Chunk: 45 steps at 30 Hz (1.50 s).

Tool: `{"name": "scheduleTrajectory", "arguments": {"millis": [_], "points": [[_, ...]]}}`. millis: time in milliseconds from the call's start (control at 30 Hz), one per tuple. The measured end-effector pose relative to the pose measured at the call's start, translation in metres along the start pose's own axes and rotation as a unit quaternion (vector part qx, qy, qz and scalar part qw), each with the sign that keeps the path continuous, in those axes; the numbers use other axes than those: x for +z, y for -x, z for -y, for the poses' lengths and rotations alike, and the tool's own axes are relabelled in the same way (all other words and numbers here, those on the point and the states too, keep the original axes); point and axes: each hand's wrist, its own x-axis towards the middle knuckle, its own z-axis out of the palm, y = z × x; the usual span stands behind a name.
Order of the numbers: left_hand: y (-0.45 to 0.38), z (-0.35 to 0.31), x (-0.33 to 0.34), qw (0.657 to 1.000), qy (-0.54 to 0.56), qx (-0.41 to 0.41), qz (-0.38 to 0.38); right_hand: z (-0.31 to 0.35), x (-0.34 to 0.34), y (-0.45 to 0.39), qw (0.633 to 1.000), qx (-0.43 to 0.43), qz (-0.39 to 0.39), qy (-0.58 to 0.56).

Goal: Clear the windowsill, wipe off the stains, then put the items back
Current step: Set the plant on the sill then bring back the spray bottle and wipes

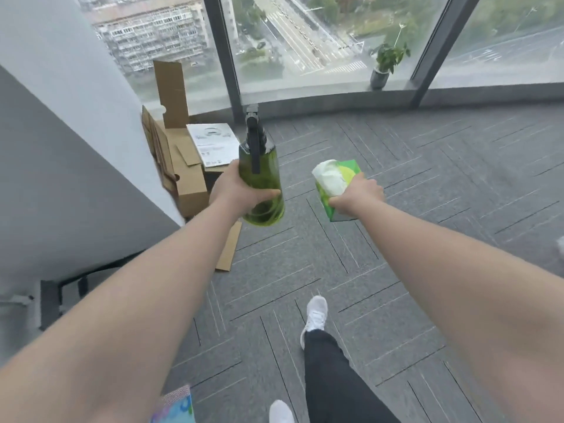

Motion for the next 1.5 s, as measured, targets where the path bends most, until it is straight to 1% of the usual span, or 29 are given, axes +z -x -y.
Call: {"name": "scheduleTrajectory", "arguments": {"millis": [200, 400, 500, 733, 833, 900, 1000, 1300, 1500], "points": [[-0.129, -0.080, 0.024, 0.999, -0.035, 0.008, -0.002, 0.038, -0.057, -0.141, 0.999, 0.010, 0.013, -0.038], [-0.252, -0.147, 0.049, 0.998, -0.053, 0.029, -0.004, 0.057, -0.120, -0.258, 0.999, 0.033, -0.007, -0.039], [-0.318, -0.179, 0.063, 0.997, -0.069, 0.040, 0.008, 0.069, -0.144, -0.320, 0.998, 0.048, -0.016, -0.041], [-0.485, -0.249, 0.090, 0.995, -0.067, 0.064, 0.036, 0.118, -0.200, -0.470, 0.995, 0.081, -0.038, -0.034], [-0.541, -0.275, 0.093, 0.994, -0.076, 0.065, 0.037, 0.143, -0.218, -0.525, 0.996, 0.083, -0.027, -0.022], [-0.577, -0.290, 0.093, 0.995, -0.070, 0.059, 0.038, 0.162, -0.229, -0.560, 0.995, 0.089, -0.020, -0.034], [-0.626, -0.304, 0.093, 0.994, -0.089, 0.051, 0.044, 0.184, -0.235, -0.607, 0.996, 0.083, -0.004, -0.035], [-0.791, -0.347, 0.099, 0.995, -0.095, 0.004, -0.001, 0.275, -0.259, -0.784, 0.998, 0.038, 0.044, 0.000], [-0.883, -0.357, 0.107, 0.995, -0.095, -0.020, 0.004, 0.322, -0.265, -0.864, 0.998, 0.032, 0.055, 0.027]]}}
